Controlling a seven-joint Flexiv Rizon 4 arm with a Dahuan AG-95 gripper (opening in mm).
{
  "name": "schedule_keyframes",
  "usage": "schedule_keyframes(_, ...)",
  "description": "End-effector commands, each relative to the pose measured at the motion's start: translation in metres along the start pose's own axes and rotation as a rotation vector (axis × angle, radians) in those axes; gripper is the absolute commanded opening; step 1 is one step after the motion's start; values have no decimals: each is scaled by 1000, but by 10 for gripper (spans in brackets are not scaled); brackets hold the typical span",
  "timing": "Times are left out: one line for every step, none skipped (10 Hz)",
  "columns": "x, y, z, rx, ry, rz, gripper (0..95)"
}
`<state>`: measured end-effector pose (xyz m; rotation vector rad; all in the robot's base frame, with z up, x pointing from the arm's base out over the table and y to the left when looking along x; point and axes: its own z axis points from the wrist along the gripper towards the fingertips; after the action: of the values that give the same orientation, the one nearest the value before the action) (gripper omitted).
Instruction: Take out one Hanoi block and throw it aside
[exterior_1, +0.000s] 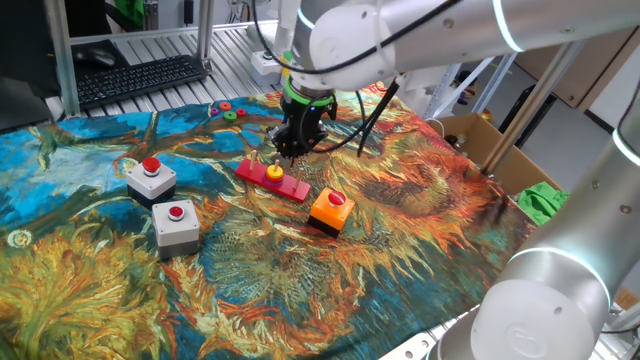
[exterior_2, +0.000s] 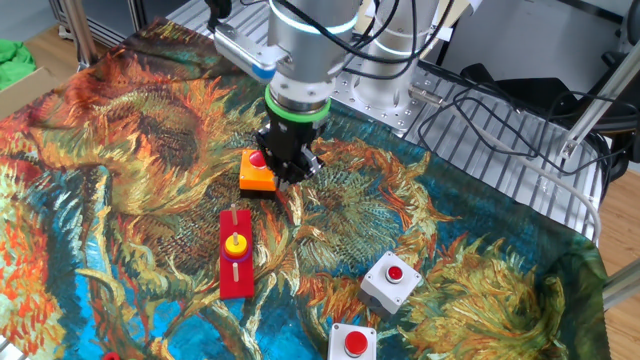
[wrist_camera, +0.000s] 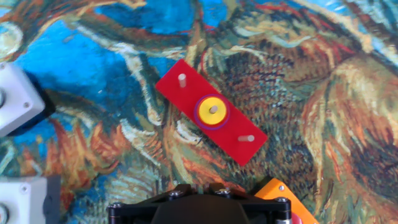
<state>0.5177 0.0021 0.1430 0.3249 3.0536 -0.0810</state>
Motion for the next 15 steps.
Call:
schedule_keyframes(-15,-3,8,-22,37,42,190)
schedule_keyframes(-21,-3,11,-21,38,43,190)
schedule_keyframes(-27,-2,14,-18,47,49,190)
schedule_keyframes(-34,-2,17,-17,52,52,190)
schedule_keyframes(-39,-2,20,-17,54,55,190)
schedule_keyframes(-45,-2,23,-17,55,57,190)
schedule_keyframes(-50,-2,26,-17,55,54,190)
schedule_keyframes(-57,-3,29,-18,55,51,190)
schedule_keyframes(-62,-5,33,-19,56,48,190)
schedule_keyframes(-66,-7,38,-20,57,53,190)
schedule_keyframes(-68,-7,42,-20,56,58,190)
schedule_keyframes(-70,-8,47,-23,55,62,380)
schedule_keyframes(-71,-8,50,-24,53,63,380)
schedule_keyframes(-73,-8,55,-25,54,67,380)
schedule_keyframes(-73,-9,59,-27,53,71,380)
